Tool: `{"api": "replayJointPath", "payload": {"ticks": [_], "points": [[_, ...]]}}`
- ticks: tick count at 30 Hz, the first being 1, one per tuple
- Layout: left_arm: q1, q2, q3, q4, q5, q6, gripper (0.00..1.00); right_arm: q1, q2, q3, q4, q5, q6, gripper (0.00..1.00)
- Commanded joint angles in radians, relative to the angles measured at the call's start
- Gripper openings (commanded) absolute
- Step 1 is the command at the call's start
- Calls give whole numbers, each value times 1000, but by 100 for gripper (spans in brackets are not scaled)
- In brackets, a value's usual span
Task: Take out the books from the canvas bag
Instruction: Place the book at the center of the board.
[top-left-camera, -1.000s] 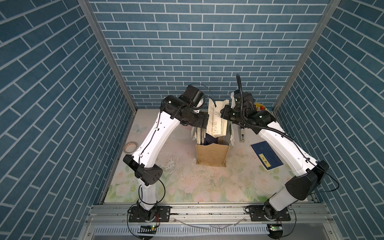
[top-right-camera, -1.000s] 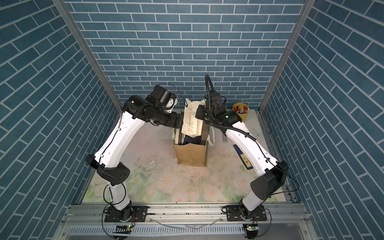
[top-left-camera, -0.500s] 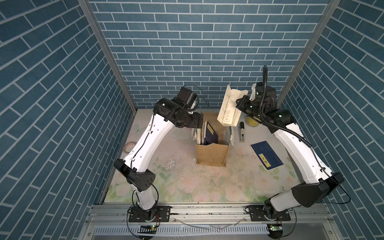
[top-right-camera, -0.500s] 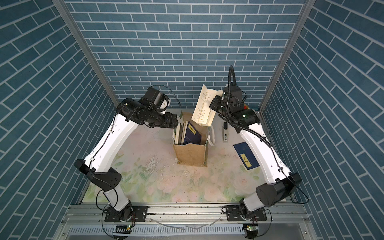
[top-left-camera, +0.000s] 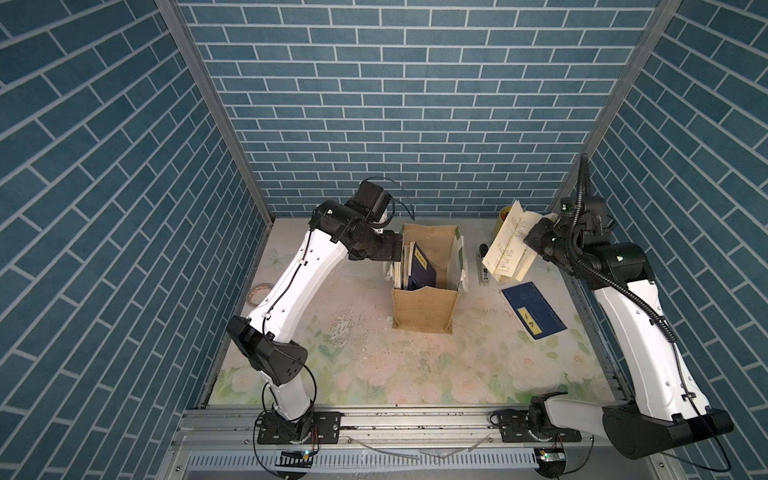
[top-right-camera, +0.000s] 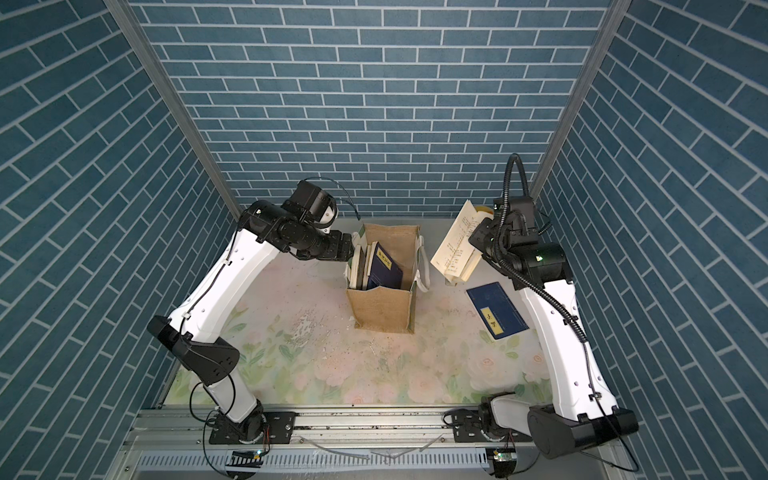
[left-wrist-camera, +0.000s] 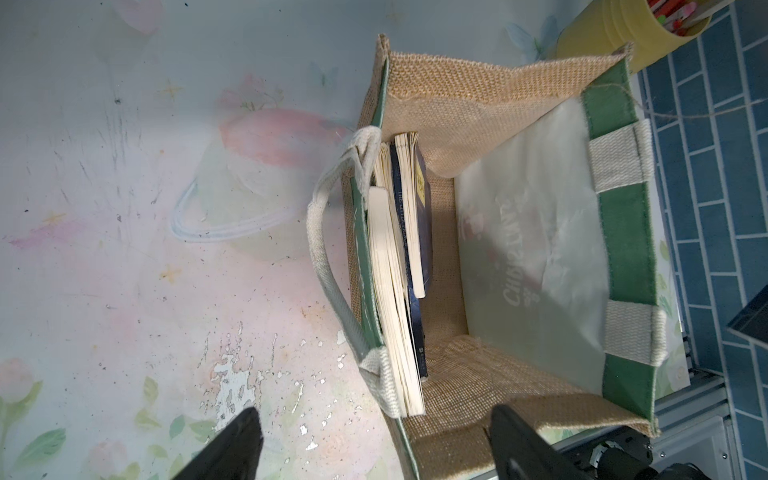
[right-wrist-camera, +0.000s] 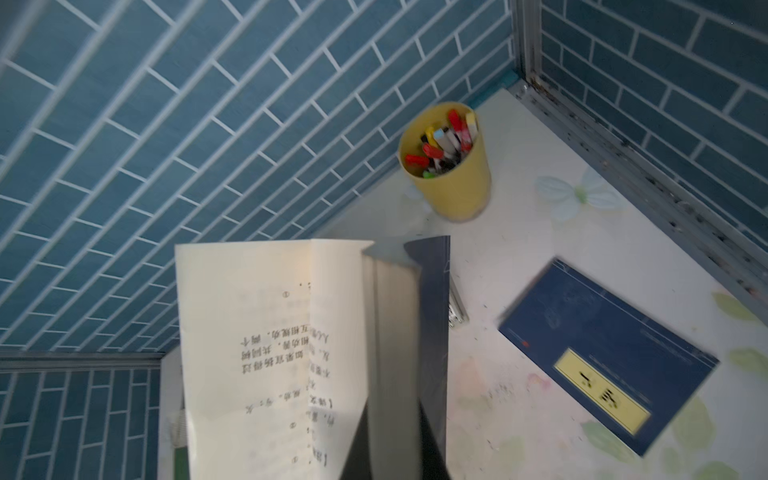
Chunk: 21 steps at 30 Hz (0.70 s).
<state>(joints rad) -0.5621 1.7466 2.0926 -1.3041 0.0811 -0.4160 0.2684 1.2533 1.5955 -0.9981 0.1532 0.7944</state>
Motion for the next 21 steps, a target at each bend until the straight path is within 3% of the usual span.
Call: {"api": "replayJointPath", "payload": {"ticks": [1,7,11,16,21], "points": [[6,-2,-8,-5,11,-7,88,0,0,-89,-149,-11,61,0],[10,16,-2,-20,12,1,88,1,44,-255,-150,-67,77,0],[10,21,-6,-24,14,3,88,0,153,-294,-114,-127,62,0],[11,19,-18,-25,17,1,88,6,339,-251,-101,-154,-32,0],[18,15,-21,-27,11,-15,88,33,497,-144,-189,-54,-137,0]]}}
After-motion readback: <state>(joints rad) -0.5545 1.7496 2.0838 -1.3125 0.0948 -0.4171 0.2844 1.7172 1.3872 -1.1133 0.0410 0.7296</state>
